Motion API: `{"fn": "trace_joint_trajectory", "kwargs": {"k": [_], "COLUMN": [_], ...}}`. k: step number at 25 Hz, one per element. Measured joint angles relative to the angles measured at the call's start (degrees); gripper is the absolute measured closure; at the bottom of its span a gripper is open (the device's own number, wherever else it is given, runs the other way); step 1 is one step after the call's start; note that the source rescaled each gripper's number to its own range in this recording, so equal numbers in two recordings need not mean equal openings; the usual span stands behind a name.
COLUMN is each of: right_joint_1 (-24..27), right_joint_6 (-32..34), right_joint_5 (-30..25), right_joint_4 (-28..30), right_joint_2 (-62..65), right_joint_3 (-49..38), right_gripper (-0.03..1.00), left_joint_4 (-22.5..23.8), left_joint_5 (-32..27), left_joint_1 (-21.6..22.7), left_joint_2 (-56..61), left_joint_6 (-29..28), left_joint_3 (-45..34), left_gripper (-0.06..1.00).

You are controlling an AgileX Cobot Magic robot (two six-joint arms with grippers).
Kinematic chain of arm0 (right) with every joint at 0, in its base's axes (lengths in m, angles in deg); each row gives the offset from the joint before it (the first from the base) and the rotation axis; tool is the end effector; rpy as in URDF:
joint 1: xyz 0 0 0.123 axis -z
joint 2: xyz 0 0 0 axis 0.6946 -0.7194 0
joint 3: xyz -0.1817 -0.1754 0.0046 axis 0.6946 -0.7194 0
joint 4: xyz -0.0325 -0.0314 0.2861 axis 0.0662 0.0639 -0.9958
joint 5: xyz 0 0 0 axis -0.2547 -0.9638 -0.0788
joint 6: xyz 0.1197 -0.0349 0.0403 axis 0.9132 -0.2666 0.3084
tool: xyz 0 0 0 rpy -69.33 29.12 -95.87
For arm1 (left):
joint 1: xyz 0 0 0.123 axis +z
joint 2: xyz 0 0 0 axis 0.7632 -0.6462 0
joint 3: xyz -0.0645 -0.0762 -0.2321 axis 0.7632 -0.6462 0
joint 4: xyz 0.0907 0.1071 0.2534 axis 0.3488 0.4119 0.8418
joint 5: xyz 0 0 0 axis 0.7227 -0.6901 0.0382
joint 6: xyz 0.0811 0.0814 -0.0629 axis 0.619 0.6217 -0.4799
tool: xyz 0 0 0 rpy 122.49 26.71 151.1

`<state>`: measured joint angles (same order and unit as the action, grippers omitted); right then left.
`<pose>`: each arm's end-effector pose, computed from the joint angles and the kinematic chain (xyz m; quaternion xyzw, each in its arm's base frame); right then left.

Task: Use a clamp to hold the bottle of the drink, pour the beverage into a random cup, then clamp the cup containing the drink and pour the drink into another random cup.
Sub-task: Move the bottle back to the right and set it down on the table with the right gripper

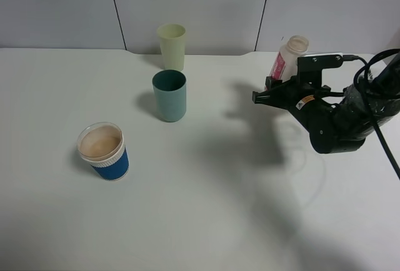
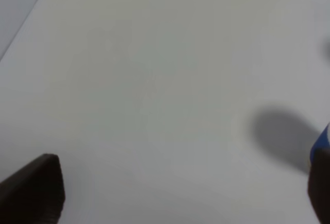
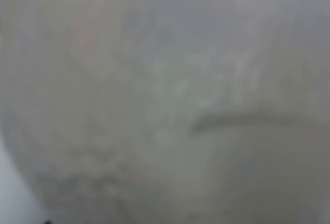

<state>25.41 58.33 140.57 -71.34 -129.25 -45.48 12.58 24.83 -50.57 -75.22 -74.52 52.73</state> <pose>0.3487 0.0901 0.0035 -0.0702 0.7839 0.0193 0.6166 0.0935 0.0156 0.2835 -0.0927 0.8426 0.0112 0.5304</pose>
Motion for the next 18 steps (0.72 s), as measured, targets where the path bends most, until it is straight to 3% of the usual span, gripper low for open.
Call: {"fn": "trace_joint_trajectory", "kwargs": {"k": [9,18], "right_joint_1": [0.0,0.0], "right_joint_6": [-1.15,-1.81], "right_joint_5": [-4.24,-5.07], "right_joint_4": [-3.29,-4.18], "right_joint_2": [0.0,-0.06], "right_joint_3": [0.0,0.0], "right_gripper": [0.97,0.97], "left_joint_4": [0.0,0.0], "left_joint_5": [0.0,0.0], "left_joint_1": [0.0,0.0], "left_joint_2": [0.0,0.0], "left_joint_6": [0.0,0.0], "left_joint_3": [0.0,0.0], "left_gripper": [0.06,0.06]}}
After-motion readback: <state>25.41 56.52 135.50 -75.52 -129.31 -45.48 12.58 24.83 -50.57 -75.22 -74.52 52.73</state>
